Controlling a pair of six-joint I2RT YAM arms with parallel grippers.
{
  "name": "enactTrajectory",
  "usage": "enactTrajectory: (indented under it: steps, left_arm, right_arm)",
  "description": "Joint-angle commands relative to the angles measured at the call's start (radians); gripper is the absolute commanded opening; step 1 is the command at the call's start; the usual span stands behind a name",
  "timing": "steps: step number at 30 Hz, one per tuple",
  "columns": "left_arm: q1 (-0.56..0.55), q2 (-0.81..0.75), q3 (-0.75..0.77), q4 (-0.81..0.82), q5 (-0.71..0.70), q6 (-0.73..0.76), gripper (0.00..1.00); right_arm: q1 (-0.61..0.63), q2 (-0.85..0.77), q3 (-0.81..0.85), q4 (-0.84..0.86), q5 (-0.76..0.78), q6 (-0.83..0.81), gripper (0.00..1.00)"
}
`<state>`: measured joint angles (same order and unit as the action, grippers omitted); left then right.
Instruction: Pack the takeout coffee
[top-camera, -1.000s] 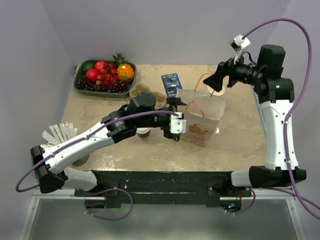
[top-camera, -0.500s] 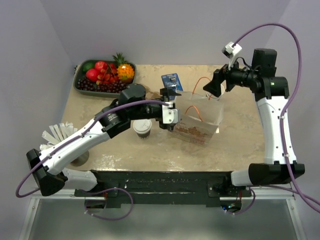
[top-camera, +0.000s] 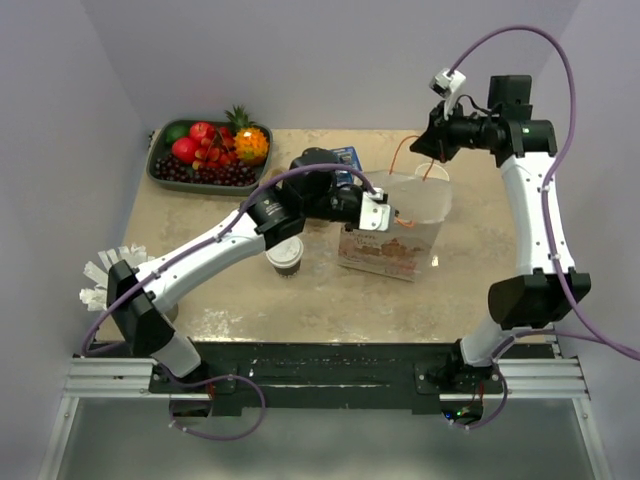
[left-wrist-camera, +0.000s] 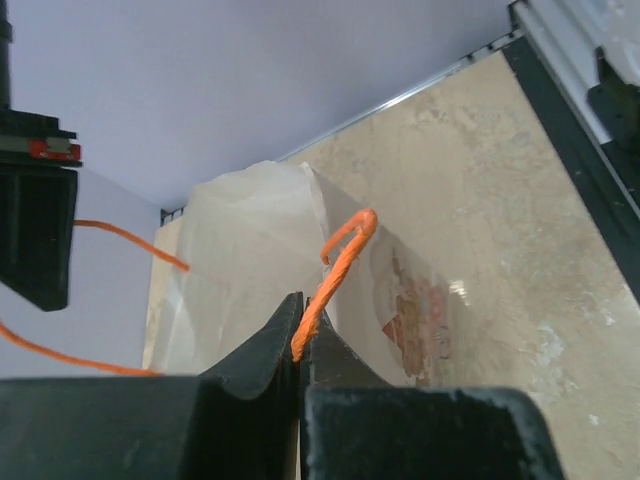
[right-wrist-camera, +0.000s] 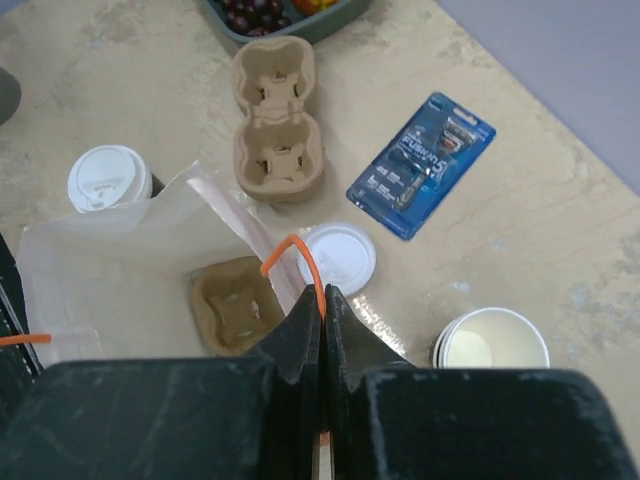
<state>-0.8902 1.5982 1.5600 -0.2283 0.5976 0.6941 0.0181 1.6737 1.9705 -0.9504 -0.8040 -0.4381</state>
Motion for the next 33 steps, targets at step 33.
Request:
enactTrajectory:
  steps: [33]
  left_arm:
    - [-0.062,-0.304,-0.074,-0.114,0.113,-0.221,0.0]
  right_arm:
    - [0.347,-0.346,-0.075,-0.105,0.097,0.113,0.0]
